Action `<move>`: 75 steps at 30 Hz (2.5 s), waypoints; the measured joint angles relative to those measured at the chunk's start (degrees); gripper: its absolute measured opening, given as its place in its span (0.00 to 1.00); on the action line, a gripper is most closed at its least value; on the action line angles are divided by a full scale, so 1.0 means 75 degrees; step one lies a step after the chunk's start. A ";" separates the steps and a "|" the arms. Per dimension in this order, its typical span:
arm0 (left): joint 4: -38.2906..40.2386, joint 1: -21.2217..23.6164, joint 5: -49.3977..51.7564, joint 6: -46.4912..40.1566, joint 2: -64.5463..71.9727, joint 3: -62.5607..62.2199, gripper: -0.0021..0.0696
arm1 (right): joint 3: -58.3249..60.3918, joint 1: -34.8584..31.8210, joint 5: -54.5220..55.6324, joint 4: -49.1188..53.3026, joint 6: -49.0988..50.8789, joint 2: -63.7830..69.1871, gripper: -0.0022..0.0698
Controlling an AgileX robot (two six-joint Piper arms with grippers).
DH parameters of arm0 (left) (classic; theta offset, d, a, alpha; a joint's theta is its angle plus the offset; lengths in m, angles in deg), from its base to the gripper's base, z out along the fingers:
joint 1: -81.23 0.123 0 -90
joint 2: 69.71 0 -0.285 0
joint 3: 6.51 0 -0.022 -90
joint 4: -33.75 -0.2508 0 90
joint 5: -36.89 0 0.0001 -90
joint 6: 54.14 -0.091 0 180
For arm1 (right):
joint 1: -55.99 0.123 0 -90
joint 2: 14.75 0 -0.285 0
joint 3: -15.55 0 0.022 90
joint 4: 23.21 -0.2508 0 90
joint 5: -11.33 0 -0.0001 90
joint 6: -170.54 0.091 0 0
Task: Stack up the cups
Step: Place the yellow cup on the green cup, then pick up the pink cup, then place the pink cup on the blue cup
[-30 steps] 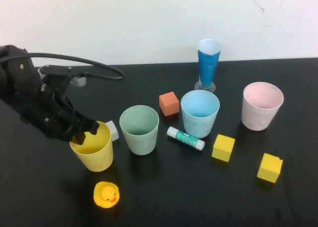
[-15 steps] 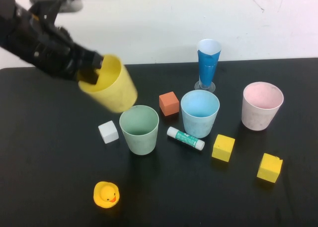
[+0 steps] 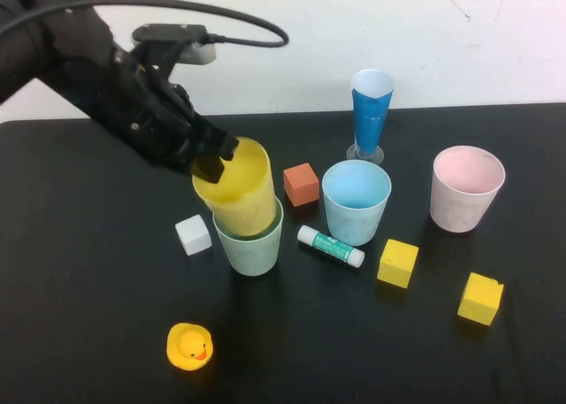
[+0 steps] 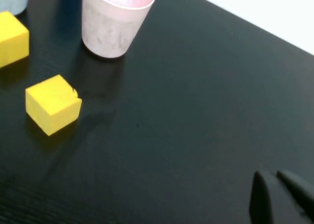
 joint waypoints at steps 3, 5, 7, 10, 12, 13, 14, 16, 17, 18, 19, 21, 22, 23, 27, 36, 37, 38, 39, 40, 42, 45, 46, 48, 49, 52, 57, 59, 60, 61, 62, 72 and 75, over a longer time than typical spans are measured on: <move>-0.0257 -0.0069 -0.0177 0.0261 0.0036 0.0000 0.20 | 0.0000 0.0000 0.0013 -0.0016 0.0000 0.0000 0.03; -0.0347 -0.0073 -0.0311 0.0353 0.0006 -0.0013 0.32 | 0.0000 0.0000 0.0013 -0.0033 0.0000 0.0000 0.03; -0.0407 -0.0073 -0.0407 0.0409 -0.0026 -0.0035 0.42 | 0.0000 0.0000 0.0068 -0.0102 0.0000 0.0000 0.03; -0.0483 -0.0073 -0.0440 0.0457 -0.0184 -0.0176 0.49 | -0.0038 0.0000 0.0055 -0.0369 -0.0246 0.0017 0.03; -0.0641 -0.0073 -0.0440 0.0475 -0.0427 -0.0304 0.48 | -0.0245 0.0000 -0.0184 -0.0597 -0.0479 0.0119 0.03; -0.0758 -0.0073 -0.0440 0.0485 -0.0589 -0.0382 0.46 | -0.0445 0.0000 -0.0374 -0.0730 -0.0587 0.0241 0.03; -0.0895 -0.0073 -0.0440 0.0485 -0.0777 -0.0451 0.42 | -0.0695 0.0000 -0.0605 -0.0871 -0.0726 0.0412 0.03; -0.1209 -0.0073 -0.0425 0.0485 -0.1169 -0.0547 0.33 | -0.1237 0.0000 -0.1070 -0.1138 -0.0950 0.0850 0.03; -0.1396 -0.0073 -0.0425 0.0485 -0.1417 -0.0543 0.27 | -0.1569 0.0000 -0.1324 -0.1266 -0.1041 0.1155 0.03; -0.1556 -0.0087 -0.0372 0.0485 -0.1667 -0.0543 0.20 | -0.1907 0.0000 -0.1492 -0.1367 -0.1091 0.1505 0.03; -0.1668 -0.0086 -0.0295 0.0485 -0.1873 -0.0543 0.15 | -0.2232 0.0000 -0.1643 -0.1457 -0.1128 0.1884 0.03; -0.1718 -0.0086 -0.0146 0.0485 -0.2393 -0.0543 0.08 | -0.2786 0.0000 -0.1720 -0.1559 -0.1209 0.2650 0.03; -0.1698 -0.0086 -0.0144 0.0485 -0.2680 -0.0505 0.06 | -0.3083 0.0000 -0.1720 -0.1591 -0.1306 0.3117 0.03; -0.1635 -0.0086 -0.0230 0.0485 -0.2989 -0.0401 0.05 | -0.3377 0.0000 -0.1720 -0.1626 -0.1513 0.3605 0.03; -0.0970 -0.0086 -0.0701 0.0080 -0.4279 0.0516 0.04 | -0.4559 0.0000 -0.2115 -0.2044 -0.2326 0.5555 0.03; 0.0212 -0.0086 -0.1963 -0.0695 -0.6388 0.3508 0.03 | -0.7779 0.0978 -0.3724 -0.1818 -0.2410 0.9222 0.03; 0.0212 -0.0086 -0.2136 -0.0780 -0.6590 0.3794 0.03 | -0.8075 0.1086 -0.3838 -0.1578 -0.2265 0.9500 0.03; 0.0212 -0.0086 -0.2283 -0.0854 -0.6748 0.4002 0.03 | -0.8511 0.1329 -0.4036 -0.1174 -0.2020 0.9891 0.04; 0.0190 -0.0086 -0.2382 -0.0918 -0.6933 0.4229 0.03 | -0.8870 0.1453 -0.4191 -0.0908 -0.1862 1.0187 0.06; 0.0155 -0.0086 -0.2480 -0.0971 -0.7105 0.4427 0.03 | -0.9223 0.1581 -0.4388 -0.0598 -0.1683 1.0451 0.09; 0.0021 -0.0086 -0.2576 -0.1052 -0.7394 0.4715 0.03 | -0.9816 0.1703 -0.4790 -0.0187 -0.1465 1.0854 0.17; -0.0101 -0.0086 -0.2642 -0.1084 -0.7699 0.4945 0.03 | -1.0461 0.1739 -0.5085 -0.0014 -0.1285 1.1270 0.33; -0.0169 -0.0086 -0.2642 -0.1084 -0.7737 0.4992 0.03 | -1.0582 0.1739 -0.5085 0.0035 -0.1232 1.1361 0.39; -0.0205 -0.0086 -0.2654 -0.1084 -0.7754 0.5024 0.03 | -1.0682 0.1739 -0.4995 0.0131 -0.1186 1.1496 0.48; -0.0221 -0.0086 -0.2672 -0.1084 -0.7754 0.5040 0.03 | -1.0704 0.1739 -0.4919 0.0207 -0.1150 1.1558 0.51; -0.0221 -0.0086 -0.2683 -0.1084 -0.7740 0.5056 0.03 | -1.0709 0.1739 -0.4675 0.0442 -0.1048 1.1766 0.55; -0.0221 -0.0086 -0.2688 -0.1048 -0.7728 0.5056 0.03 | -1.0709 0.1739 -0.4455 0.0546 -0.1001 1.2145 0.54; -0.0221 -0.0086 -0.2688 -0.1048 -0.7728 0.5056 0.03 | -1.0709 0.1739 -0.4439 0.0450 -0.0986 1.2299 0.46; -0.0256 -0.0086 -0.2688 -0.1048 -0.7728 0.5056 0.03 | -1.0709 0.1739 -0.4439 0.0392 -0.0986 1.2348 0.40; -0.0336 -0.0086 -0.2688 -0.1048 -0.7728 0.5056 0.03 | -1.0709 0.1739 -0.4439 0.0317 -0.0972 1.2406 0.32; -0.0467 -0.0086 -0.2700 -0.1048 -0.7728 0.5056 0.03 | -1.0709 0.1739 -0.4439 0.0248 -0.0960 1.2422 0.23; -0.1257 -0.0086 -0.2983 -0.1048 -0.7741 0.5275 0.03 | -1.2838 0.1937 -0.5527 -0.0406 -0.0540 1.2336 0.07; -0.1192 -0.0086 -0.3362 -0.1048 -0.7832 0.5633 0.03 | -1.3301 0.2362 -0.5584 -0.0641 -0.0610 1.2084 0.07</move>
